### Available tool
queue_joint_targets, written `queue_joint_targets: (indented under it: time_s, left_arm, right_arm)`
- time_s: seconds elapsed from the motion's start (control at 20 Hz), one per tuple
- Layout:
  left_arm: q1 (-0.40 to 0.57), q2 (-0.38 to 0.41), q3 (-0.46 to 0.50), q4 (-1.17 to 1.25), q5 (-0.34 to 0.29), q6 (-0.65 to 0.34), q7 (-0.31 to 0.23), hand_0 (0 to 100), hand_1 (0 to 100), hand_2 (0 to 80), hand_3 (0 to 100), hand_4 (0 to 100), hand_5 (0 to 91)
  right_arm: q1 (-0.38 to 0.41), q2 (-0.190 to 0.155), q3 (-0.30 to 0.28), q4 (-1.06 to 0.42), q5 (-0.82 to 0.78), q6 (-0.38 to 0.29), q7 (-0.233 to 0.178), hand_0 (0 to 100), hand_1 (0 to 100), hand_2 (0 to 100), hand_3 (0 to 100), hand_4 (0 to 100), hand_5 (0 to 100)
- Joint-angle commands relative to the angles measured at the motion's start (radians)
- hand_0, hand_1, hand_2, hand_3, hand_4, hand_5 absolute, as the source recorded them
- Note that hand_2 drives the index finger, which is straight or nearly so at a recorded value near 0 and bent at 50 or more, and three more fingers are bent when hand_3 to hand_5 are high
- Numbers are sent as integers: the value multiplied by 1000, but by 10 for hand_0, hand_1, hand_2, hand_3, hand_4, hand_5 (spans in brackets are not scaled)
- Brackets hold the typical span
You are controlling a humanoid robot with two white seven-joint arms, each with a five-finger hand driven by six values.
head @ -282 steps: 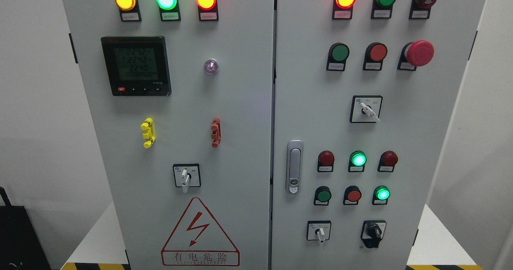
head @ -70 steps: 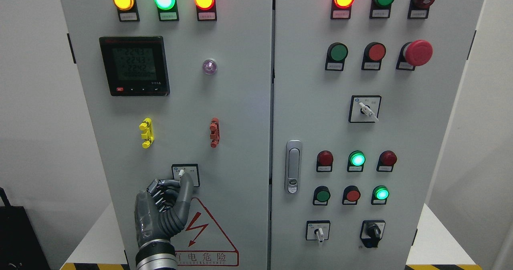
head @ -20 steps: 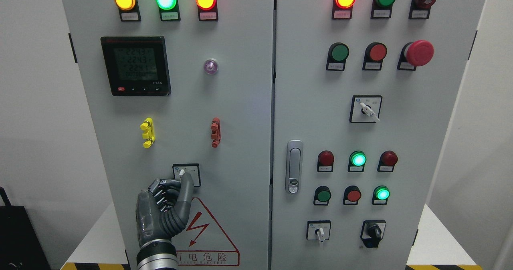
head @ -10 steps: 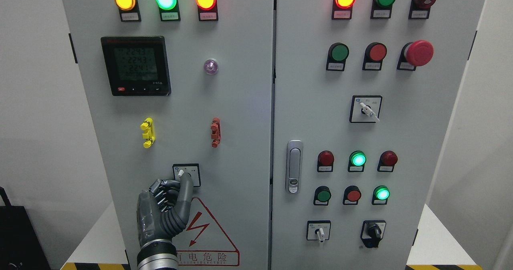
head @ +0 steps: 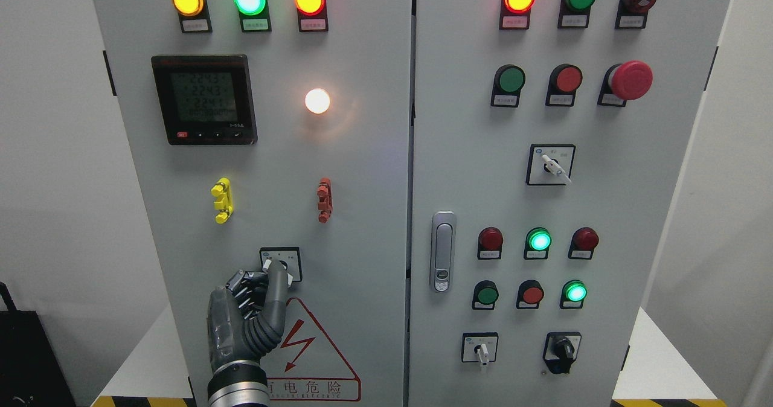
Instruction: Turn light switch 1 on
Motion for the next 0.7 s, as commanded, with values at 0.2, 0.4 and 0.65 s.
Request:
queue_joint_targets:
  time_s: [0.2,0.4,0.65]
  left_arm:
    - [-1,0,1,1,1,-6,5,862,415,621,883,875,778]
    - [-1,-1,0,3,1,-6,3,871,399,622,883,875,778]
    - [-1,-1,0,6,1,-4,3,780,388,623,882,875,778]
  right_arm:
    - [0,0,0,0,0,-1,-1,54,0,0,0,0,0]
    - [0,0,0,0,0,-1,-1,54,0,0,0,0,0]
    - [0,0,0,0,0,-1,-1,55,0,0,0,0,0]
